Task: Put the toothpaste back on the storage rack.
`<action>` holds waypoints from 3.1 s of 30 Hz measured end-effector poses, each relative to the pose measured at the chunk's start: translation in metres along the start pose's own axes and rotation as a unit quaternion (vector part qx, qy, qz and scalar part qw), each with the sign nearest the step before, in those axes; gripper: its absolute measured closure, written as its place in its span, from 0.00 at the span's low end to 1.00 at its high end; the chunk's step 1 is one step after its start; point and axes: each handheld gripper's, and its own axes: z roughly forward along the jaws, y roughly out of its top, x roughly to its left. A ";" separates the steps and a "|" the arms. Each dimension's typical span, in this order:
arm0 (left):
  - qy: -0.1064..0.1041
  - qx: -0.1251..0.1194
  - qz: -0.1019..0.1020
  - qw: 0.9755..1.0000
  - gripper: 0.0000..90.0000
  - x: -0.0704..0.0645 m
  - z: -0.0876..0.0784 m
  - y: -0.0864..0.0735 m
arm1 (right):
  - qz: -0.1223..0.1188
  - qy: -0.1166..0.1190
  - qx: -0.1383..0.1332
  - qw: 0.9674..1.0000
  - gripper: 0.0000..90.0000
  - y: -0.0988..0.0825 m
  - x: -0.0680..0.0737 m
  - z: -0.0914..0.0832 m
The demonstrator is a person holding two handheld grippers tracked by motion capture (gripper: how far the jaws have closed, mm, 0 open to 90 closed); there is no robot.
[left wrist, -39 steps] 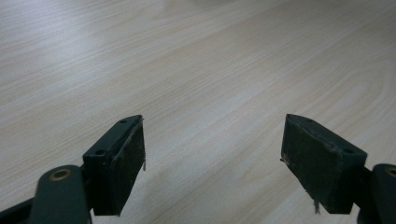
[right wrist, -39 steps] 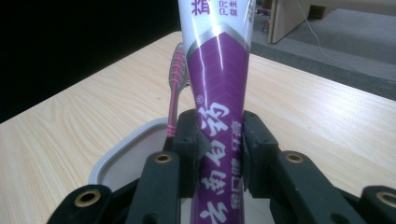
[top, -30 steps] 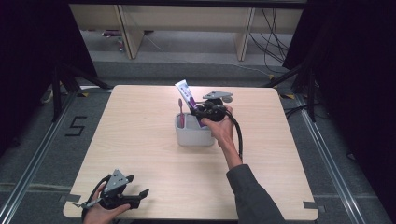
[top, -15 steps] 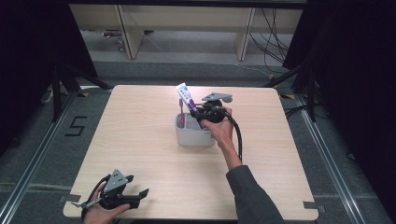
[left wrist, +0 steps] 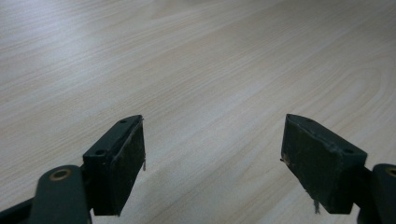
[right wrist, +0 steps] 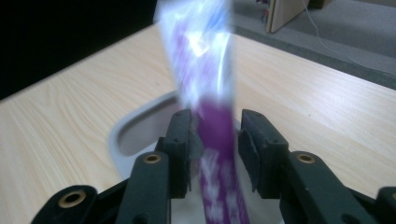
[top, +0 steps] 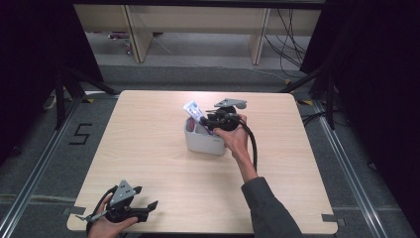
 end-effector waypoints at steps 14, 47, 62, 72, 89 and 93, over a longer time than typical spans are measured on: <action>0.006 0.006 0.006 1.000 0.23 0.001 0.000 0.000 | -0.002 0.007 -0.018 1.000 0.60 -0.001 0.002 -0.047; 0.009 -0.002 -0.002 1.000 0.23 0.002 0.000 0.000 | 0.024 0.007 -0.014 1.000 0.45 -0.054 -0.001 -0.103; 0.010 -0.010 -0.012 1.000 0.23 0.000 0.002 0.001 | 0.029 0.003 0.019 0.999 0.40 -0.081 0.004 -0.111; 0.014 0.000 -0.003 1.000 0.23 0.002 0.000 0.001 | 0.017 -0.002 0.026 1.000 0.34 -0.100 0.002 -0.118; 0.011 -0.005 -0.007 1.000 0.23 0.000 0.001 0.001 | 0.017 -0.019 0.036 0.999 0.30 -0.128 0.003 -0.136; 0.011 0.004 0.005 1.000 0.23 0.002 -0.001 0.000 | 0.033 -0.021 0.043 0.998 0.30 -0.136 0.004 -0.136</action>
